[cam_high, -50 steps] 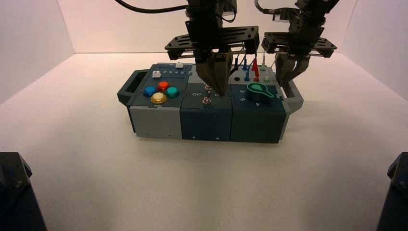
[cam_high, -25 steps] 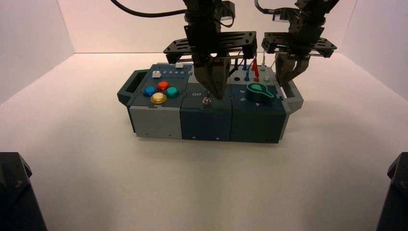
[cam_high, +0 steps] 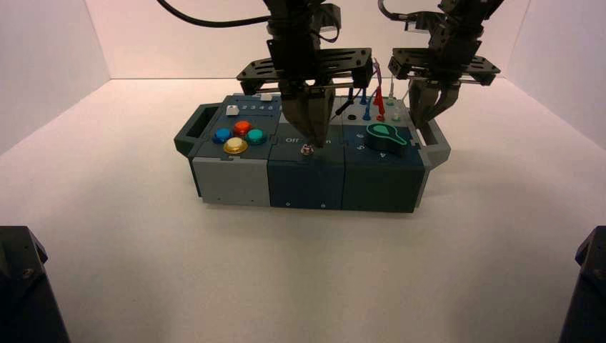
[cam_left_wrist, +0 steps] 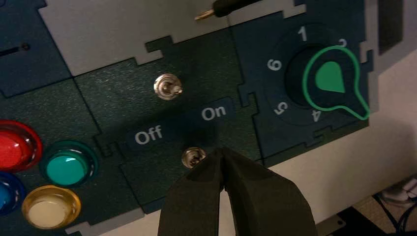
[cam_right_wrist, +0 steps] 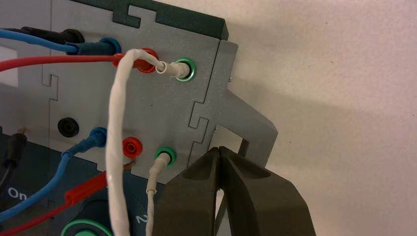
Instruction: Flip the bottom switch off with the left gripper.
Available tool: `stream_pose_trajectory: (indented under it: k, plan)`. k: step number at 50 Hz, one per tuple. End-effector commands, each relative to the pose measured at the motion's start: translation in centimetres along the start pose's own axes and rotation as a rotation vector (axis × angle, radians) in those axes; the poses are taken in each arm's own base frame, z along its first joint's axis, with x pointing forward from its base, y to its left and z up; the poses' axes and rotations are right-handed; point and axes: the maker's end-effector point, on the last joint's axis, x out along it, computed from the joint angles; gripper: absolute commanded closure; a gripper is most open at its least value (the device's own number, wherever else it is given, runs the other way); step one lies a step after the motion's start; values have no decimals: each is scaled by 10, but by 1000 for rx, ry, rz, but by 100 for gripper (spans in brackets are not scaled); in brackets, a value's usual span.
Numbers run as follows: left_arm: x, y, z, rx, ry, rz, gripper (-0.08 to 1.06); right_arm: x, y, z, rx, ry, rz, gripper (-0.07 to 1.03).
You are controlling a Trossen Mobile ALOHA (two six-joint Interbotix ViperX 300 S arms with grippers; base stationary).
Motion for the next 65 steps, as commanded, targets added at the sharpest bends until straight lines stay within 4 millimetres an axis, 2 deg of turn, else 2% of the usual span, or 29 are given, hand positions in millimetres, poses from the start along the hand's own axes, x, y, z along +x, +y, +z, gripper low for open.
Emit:
stream_pose_trajectory:
  k: [1,24,44,58,65]
  plan:
    - [-6,3,6,-14,-23,-6,101,8,0,-7,-24,31,-5,98]
    - [-7,6,6,-20,-27,-6,101,8,0,-8,-24,33,-5,99]
    - [-20,34,8,-84,-62,-2,101,8,0,-7,-24,31,-5,98]
    - [-20,33,6,-71,-60,-2,101,5,0,-10,-23,37,-3,99]
    - [-35,27,3,-46,-73,-13,101,-1,1,-8,-28,27,-2,98]
